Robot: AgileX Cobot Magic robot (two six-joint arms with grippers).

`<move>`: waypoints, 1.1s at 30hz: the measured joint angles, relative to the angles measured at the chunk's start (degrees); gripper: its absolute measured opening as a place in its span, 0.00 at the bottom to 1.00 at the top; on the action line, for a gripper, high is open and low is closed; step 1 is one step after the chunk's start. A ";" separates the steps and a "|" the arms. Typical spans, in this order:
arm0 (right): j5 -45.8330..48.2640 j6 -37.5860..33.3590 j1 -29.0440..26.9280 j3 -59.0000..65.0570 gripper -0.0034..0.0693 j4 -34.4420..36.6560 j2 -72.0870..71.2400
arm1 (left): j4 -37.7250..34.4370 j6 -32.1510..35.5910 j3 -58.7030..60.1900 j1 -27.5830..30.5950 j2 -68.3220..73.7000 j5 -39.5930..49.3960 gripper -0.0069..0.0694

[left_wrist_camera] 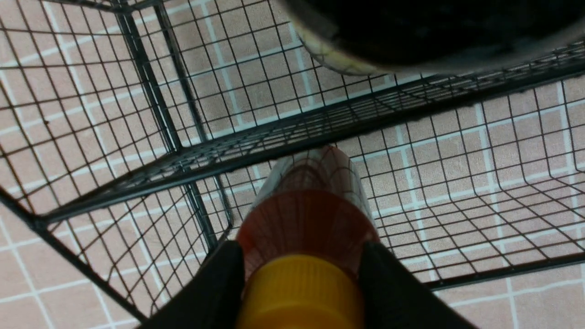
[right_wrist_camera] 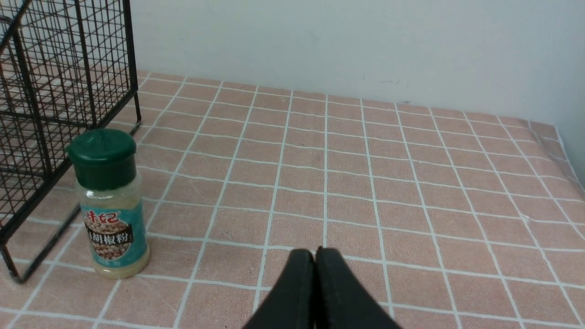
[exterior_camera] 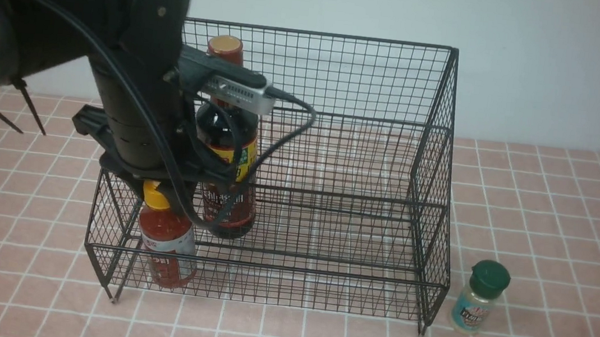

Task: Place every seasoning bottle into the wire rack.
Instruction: Use the left arm to put the condiment bottle back on the shelf

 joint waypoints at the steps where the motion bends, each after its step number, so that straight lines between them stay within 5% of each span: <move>1: 0.00 0.00 0.00 0.00 0.03 0.00 0.00 | 0.00 0.11 0.00 0.15 0.00 0.00 0.47; 18: 0.00 0.00 0.00 0.00 0.03 0.00 0.00 | -0.27 0.66 0.00 0.85 0.92 0.15 0.47; 27: 0.00 0.00 0.00 0.00 0.03 0.00 0.00 | -0.39 0.67 -0.18 0.90 1.17 0.11 0.68; 33: 0.00 0.00 0.00 0.00 0.03 0.00 0.00 | -0.39 0.55 -0.18 0.90 0.97 0.11 0.71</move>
